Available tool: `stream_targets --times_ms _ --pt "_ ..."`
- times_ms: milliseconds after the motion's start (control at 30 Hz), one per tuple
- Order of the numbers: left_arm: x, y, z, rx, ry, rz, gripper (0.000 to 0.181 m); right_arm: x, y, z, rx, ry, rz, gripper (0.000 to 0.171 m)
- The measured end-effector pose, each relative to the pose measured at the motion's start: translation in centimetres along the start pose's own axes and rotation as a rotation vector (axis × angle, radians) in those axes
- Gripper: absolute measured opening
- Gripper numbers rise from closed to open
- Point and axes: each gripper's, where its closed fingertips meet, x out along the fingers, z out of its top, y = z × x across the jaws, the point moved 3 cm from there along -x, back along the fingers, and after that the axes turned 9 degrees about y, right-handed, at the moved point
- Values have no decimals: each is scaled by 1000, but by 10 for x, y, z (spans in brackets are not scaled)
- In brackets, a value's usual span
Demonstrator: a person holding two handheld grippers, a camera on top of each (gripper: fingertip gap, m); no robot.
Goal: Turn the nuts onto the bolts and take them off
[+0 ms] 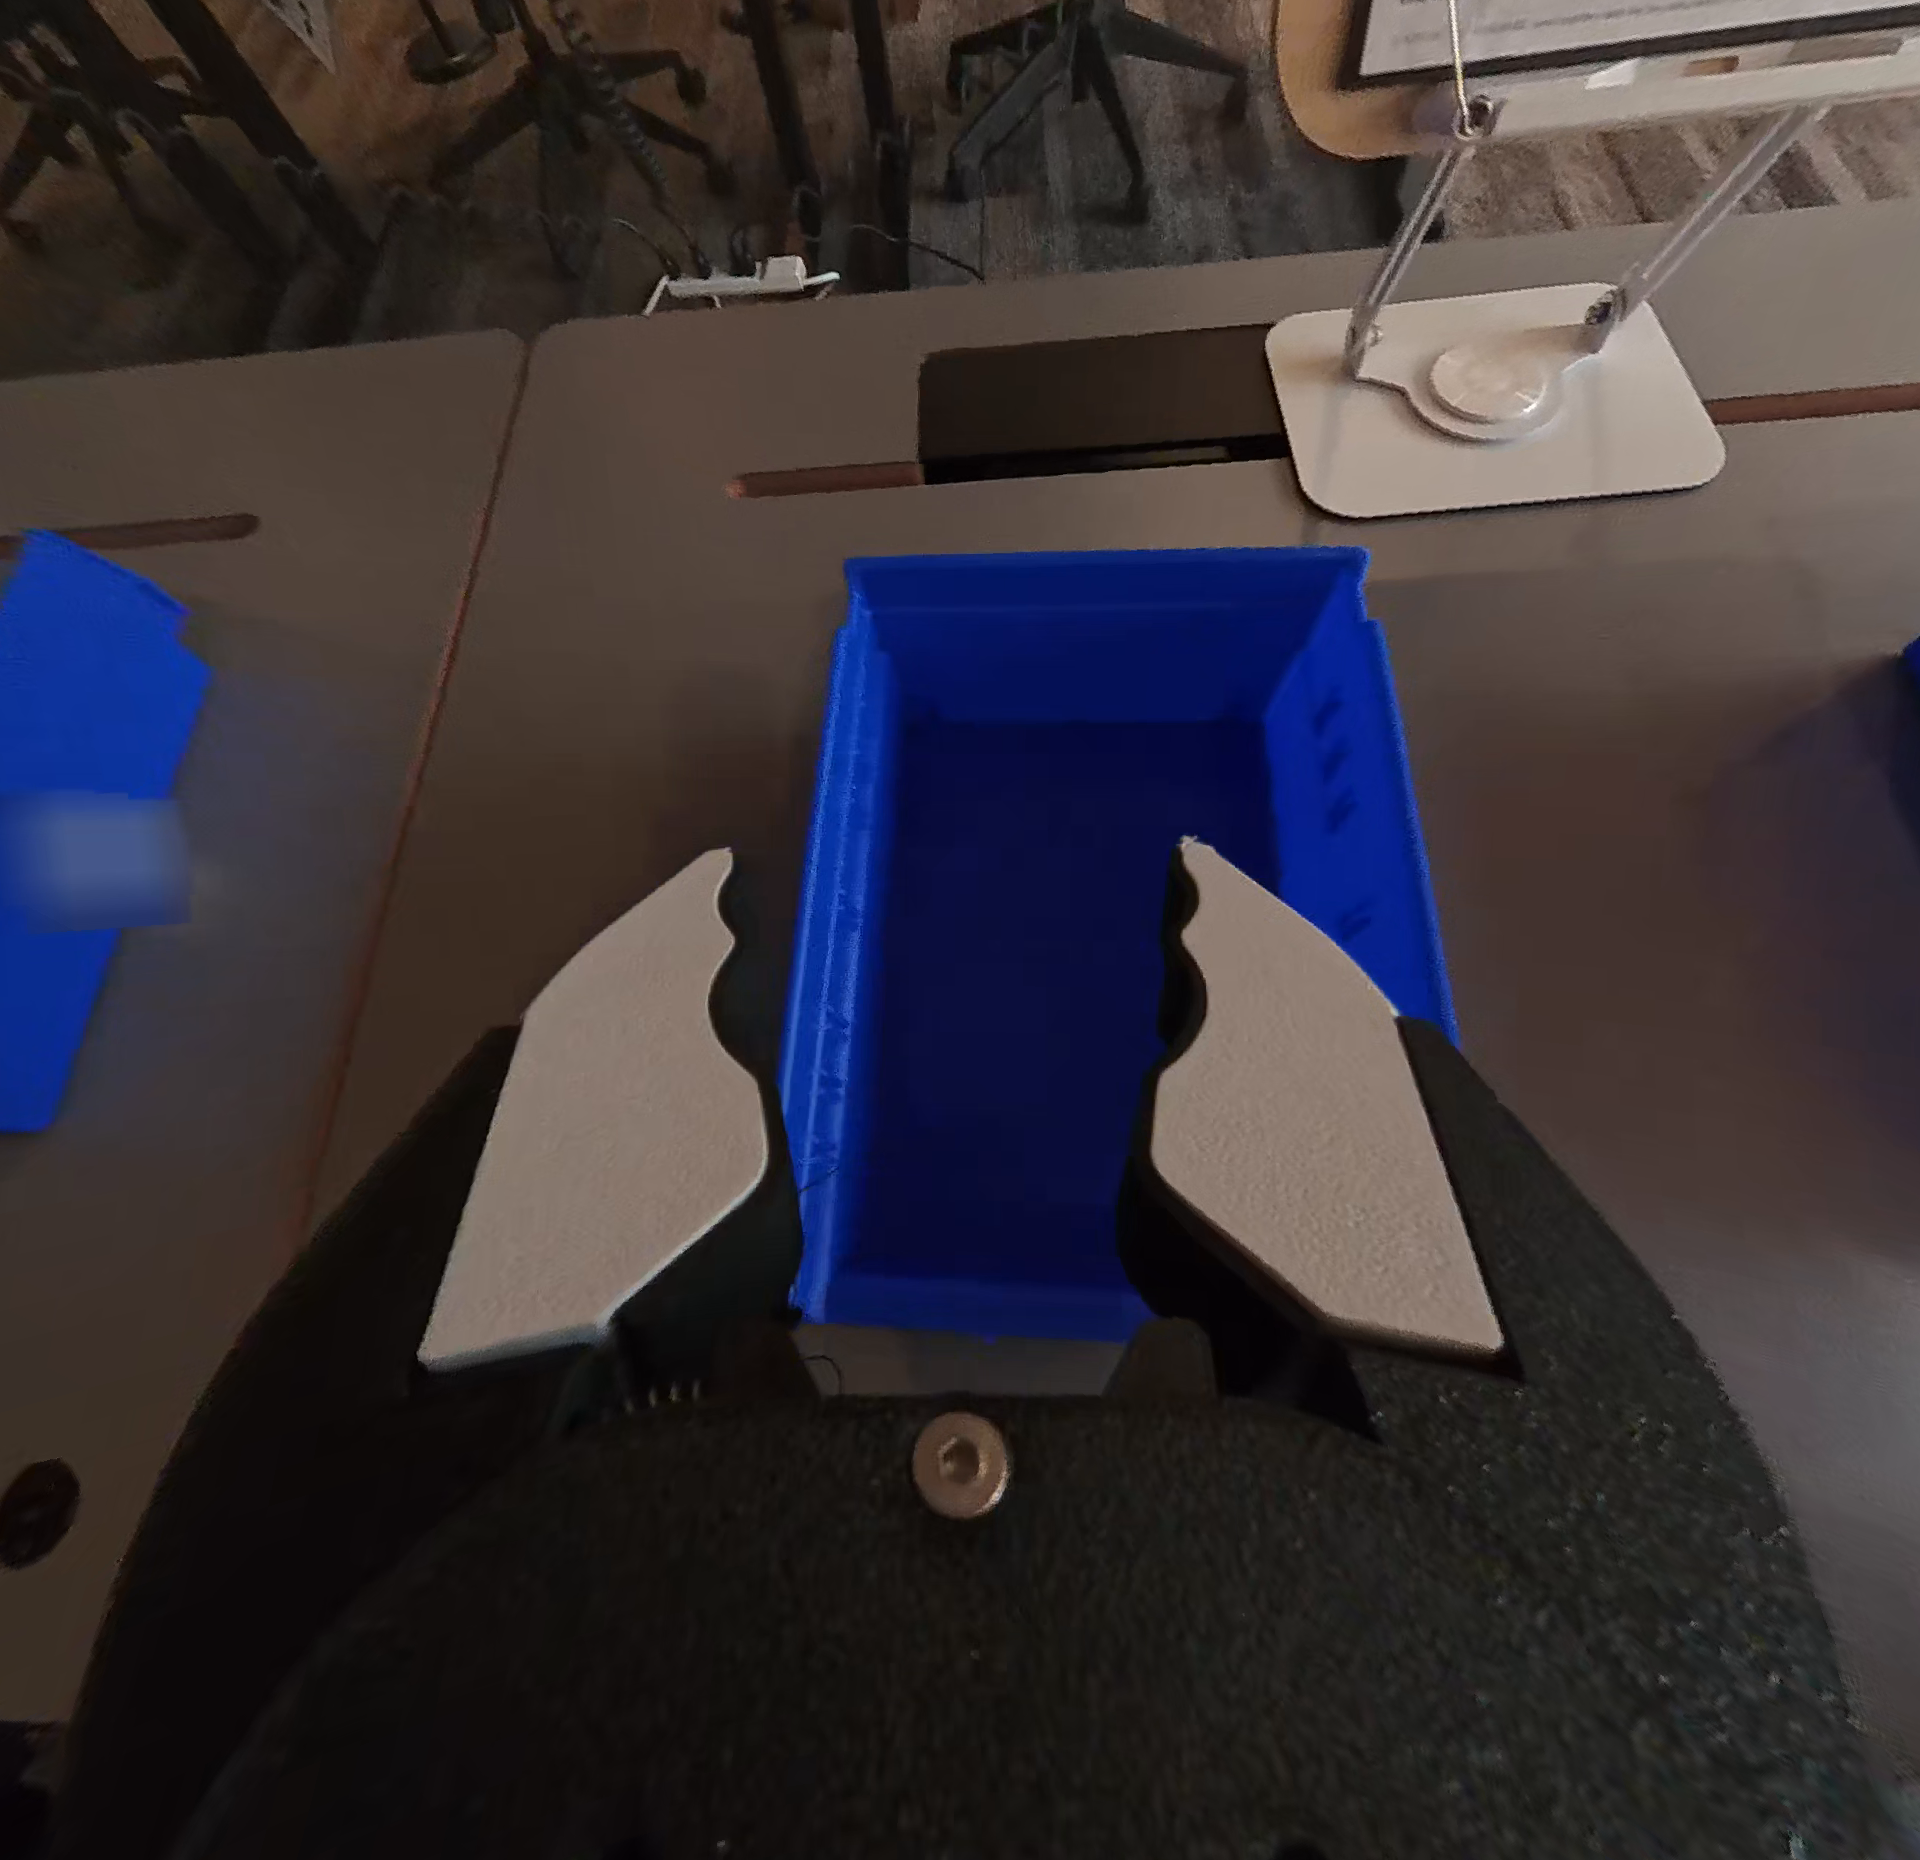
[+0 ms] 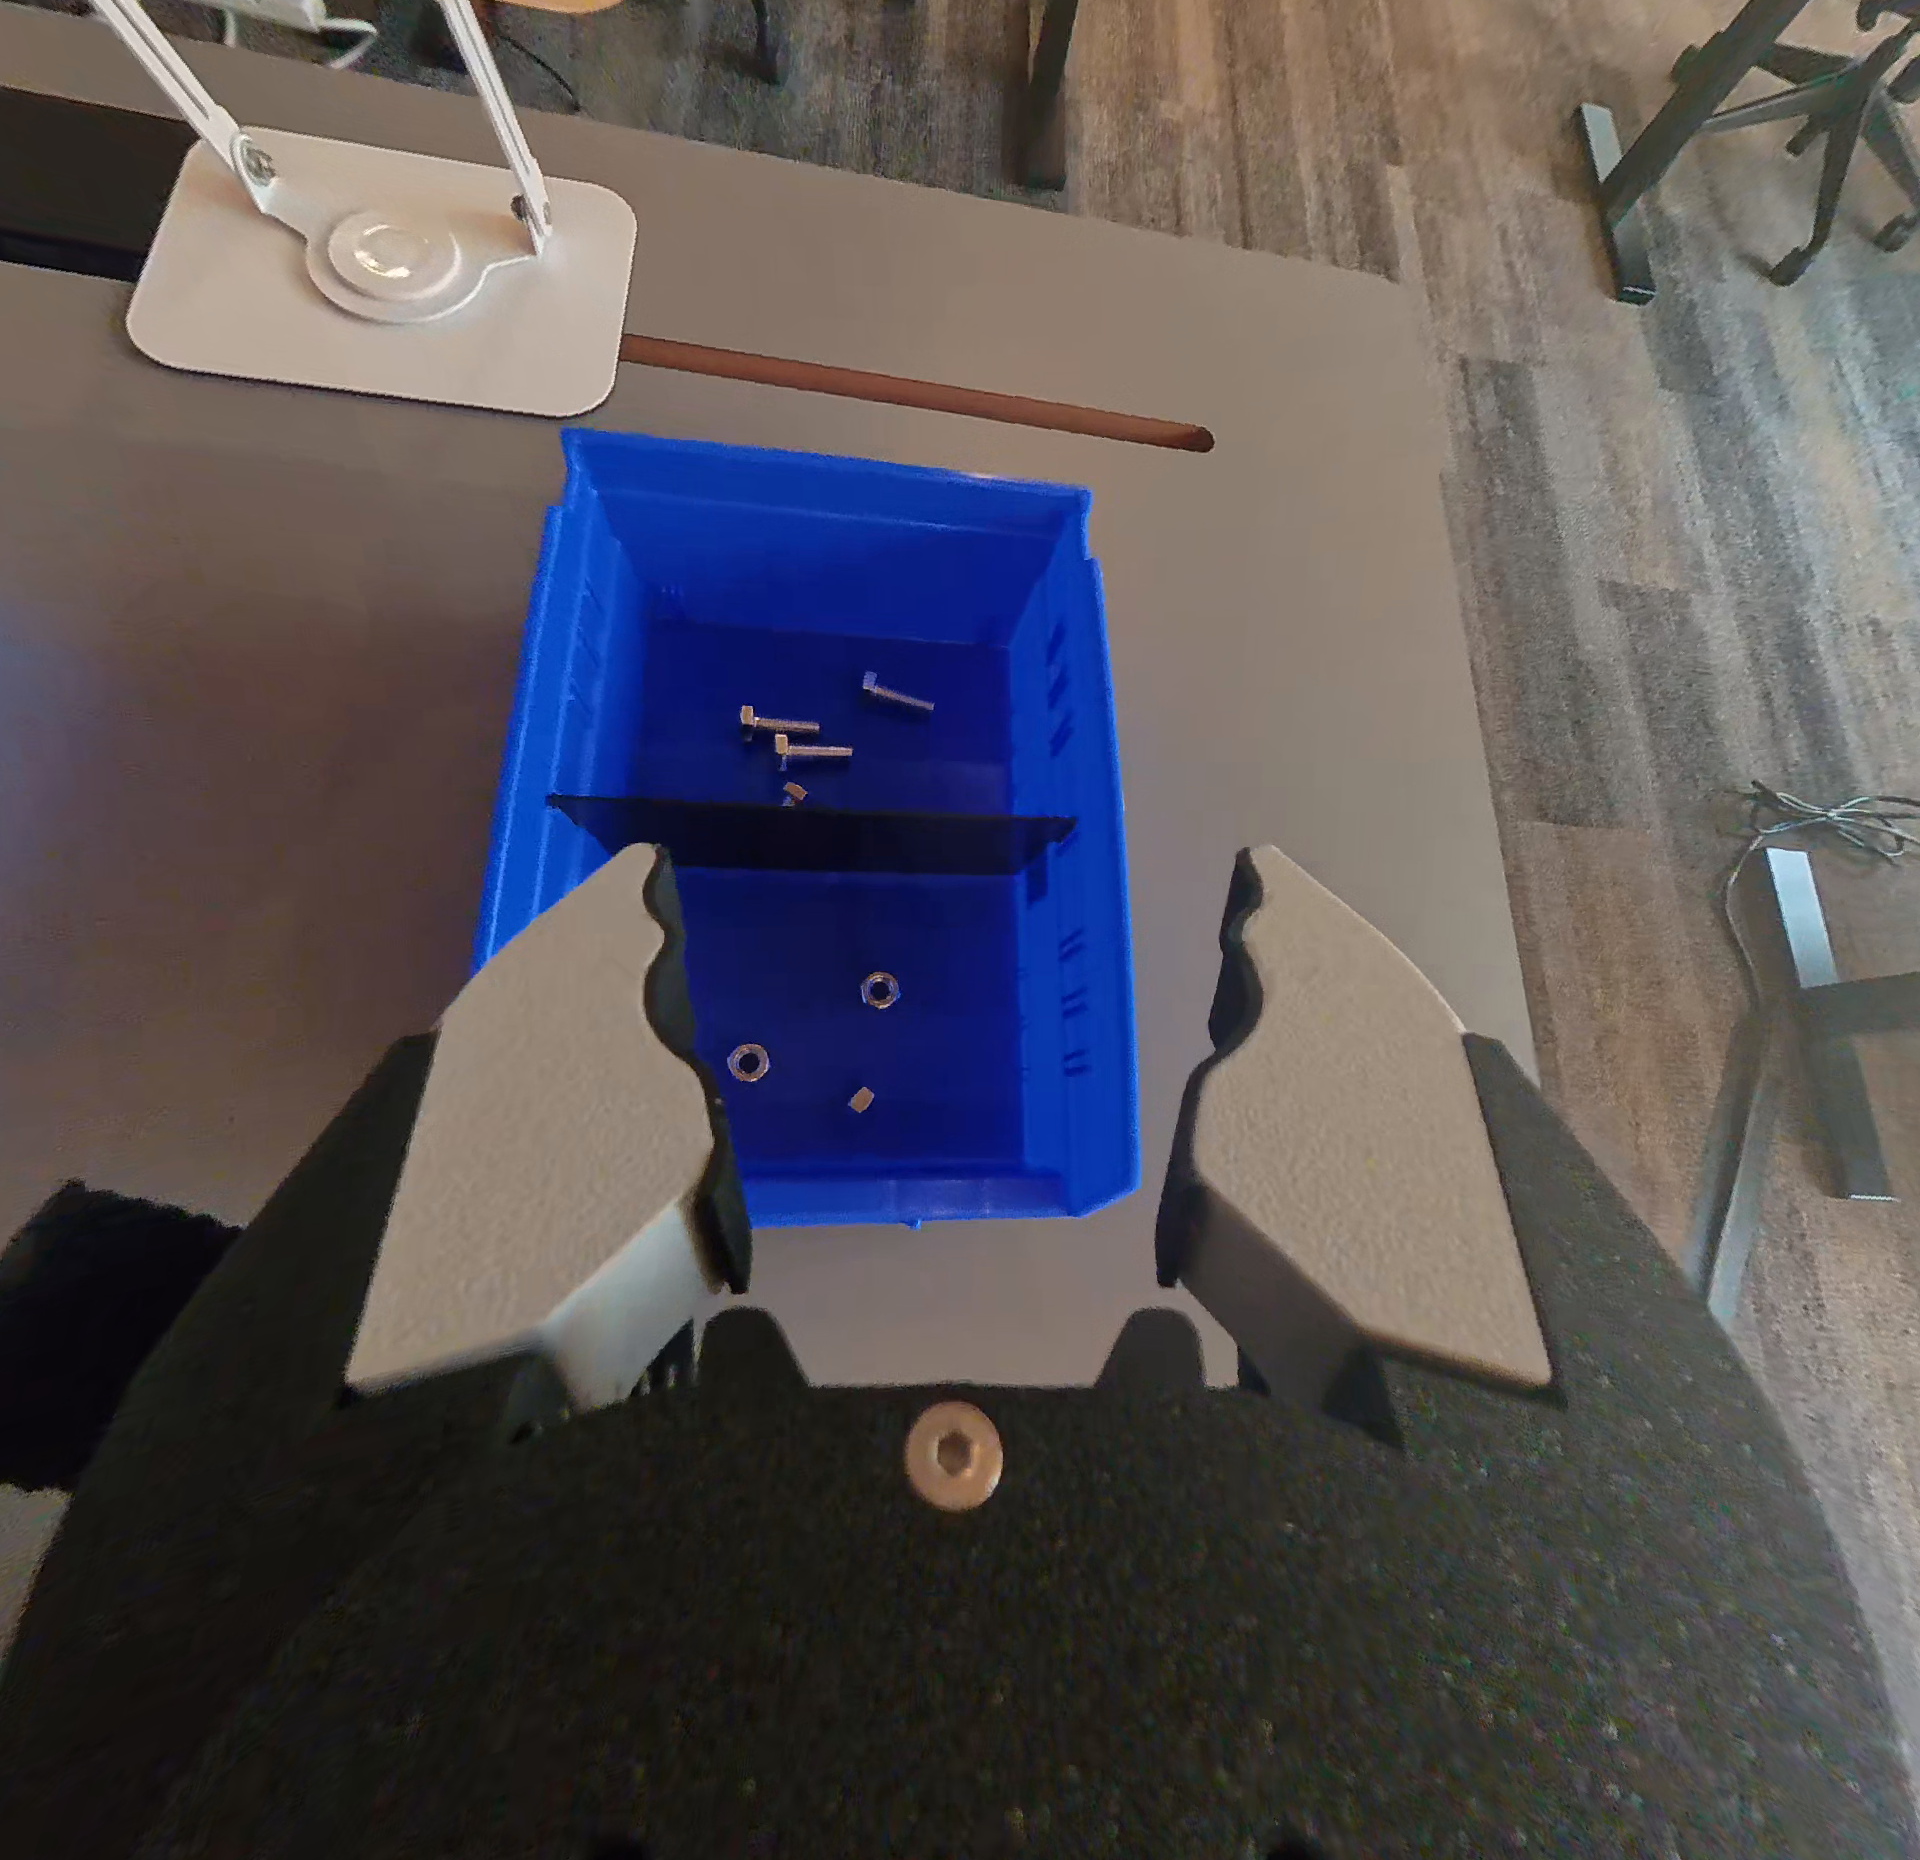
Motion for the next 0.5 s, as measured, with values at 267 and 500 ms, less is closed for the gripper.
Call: stream_targets --times_ms 267,500 --pt "-4 15 4 1 0 16 69 -6 9 16 -21 21 -77 99" --pt "2 3 18 42 -55 36 68 -4 21 23 -54 -13 -109 98"
